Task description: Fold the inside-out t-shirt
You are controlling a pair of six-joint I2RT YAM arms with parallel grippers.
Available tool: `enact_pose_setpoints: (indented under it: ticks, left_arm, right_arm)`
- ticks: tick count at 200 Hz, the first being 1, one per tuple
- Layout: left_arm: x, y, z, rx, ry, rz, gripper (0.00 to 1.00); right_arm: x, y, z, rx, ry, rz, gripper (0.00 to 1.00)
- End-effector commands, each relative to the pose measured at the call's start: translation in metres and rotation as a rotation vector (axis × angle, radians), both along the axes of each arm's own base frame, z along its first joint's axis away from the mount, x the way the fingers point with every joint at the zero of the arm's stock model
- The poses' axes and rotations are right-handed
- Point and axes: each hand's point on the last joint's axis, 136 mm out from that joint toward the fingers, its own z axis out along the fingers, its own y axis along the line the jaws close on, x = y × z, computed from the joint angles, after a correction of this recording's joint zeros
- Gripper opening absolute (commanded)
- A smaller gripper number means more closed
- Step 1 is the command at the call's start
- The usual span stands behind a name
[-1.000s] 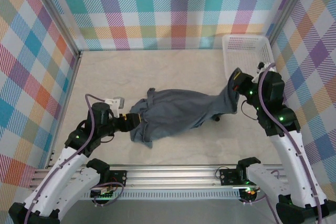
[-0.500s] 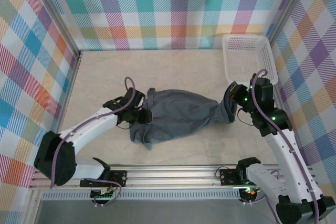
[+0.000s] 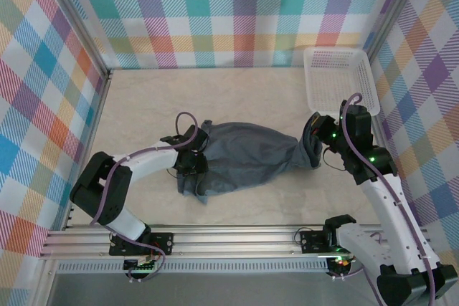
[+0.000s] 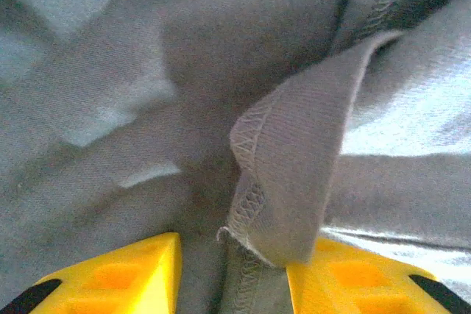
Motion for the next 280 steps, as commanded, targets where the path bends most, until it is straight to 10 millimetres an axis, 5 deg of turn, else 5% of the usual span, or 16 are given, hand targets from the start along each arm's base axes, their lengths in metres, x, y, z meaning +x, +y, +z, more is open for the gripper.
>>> enact_pose_setpoints:
  ticks: [1, 59, 102, 135, 230, 244, 257, 268, 280]
  left_arm:
    - [0.01, 0.001, 0.003, 0.022, -0.018, 0.049, 0.39]
    - [0.014, -0.011, 0.032, -0.091, -0.077, 0.109, 0.38]
    - [0.011, -0.005, 0.016, -0.04, -0.003, 0.2, 0.43]
    - [0.004, -0.008, 0.002, -0.023, 0.068, 0.203, 0.3]
    - [0.006, 0.023, 0.02, 0.113, -0.004, 0.211, 0.0]
    - [0.019, 0.022, 0.039, 0.079, -0.064, 0.204, 0.0]
    - [0.043, 0.022, 0.079, -0.009, -0.162, 0.209, 0.0]
    - [0.077, 0.027, 0.139, -0.114, -0.299, 0.226, 0.0]
    - [0.116, 0.043, 0.223, -0.22, -0.488, 0.246, 0.0]
  right_arm:
    - [0.002, 0.002, 0.008, 0.02, -0.028, 0.007, 0.0]
    - [0.005, 0.004, 0.011, 0.026, -0.031, 0.015, 0.0]
    - [0.004, 0.006, 0.011, 0.035, -0.028, 0.017, 0.0]
    - [0.003, 0.003, 0.017, 0.017, -0.043, 0.013, 0.0]
    - [0.003, 0.005, 0.017, 0.031, -0.038, 0.021, 0.0]
    - [0.004, 0.006, 0.022, 0.026, -0.049, 0.028, 0.0]
    - [0.011, 0.011, 0.039, 0.018, -0.101, 0.062, 0.0]
    - [0.025, 0.018, 0.07, -0.002, -0.186, 0.106, 0.0]
    - [0.047, 0.027, 0.127, -0.059, -0.314, 0.162, 0.0]
